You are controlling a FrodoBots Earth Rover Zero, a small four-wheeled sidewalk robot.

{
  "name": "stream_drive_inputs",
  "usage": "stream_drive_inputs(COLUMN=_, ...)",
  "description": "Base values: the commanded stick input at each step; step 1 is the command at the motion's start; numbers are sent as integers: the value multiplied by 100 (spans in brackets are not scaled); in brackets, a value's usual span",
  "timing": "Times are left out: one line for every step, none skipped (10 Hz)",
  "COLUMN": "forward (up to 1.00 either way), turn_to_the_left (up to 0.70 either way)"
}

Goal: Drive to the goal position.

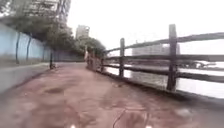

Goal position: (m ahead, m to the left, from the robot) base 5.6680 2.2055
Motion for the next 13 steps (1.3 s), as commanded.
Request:
stream_drive_inputs(forward=100, turn_to_the_left=48)
stream_drive_inputs(forward=100, turn_to_the_left=48)
stream_drive_inputs(forward=100, turn_to_the_left=48)
stream_drive_inputs(forward=100, turn_to_the_left=48)
stream_drive_inputs(forward=100, turn_to_the_left=48)
stream_drive_inputs(forward=100, turn_to_the_left=48)
stream_drive_inputs(forward=100, turn_to_the_left=48)
stream_drive_inputs(forward=100, turn_to_the_left=48)
stream_drive_inputs(forward=100, turn_to_the_left=48)
stream_drive_inputs(forward=100, turn_to_the_left=48)
stream_drive_inputs(forward=100, turn_to_the_left=48)
stream_drive_inputs(forward=100, turn_to_the_left=40)
stream_drive_inputs(forward=100, turn_to_the_left=17)
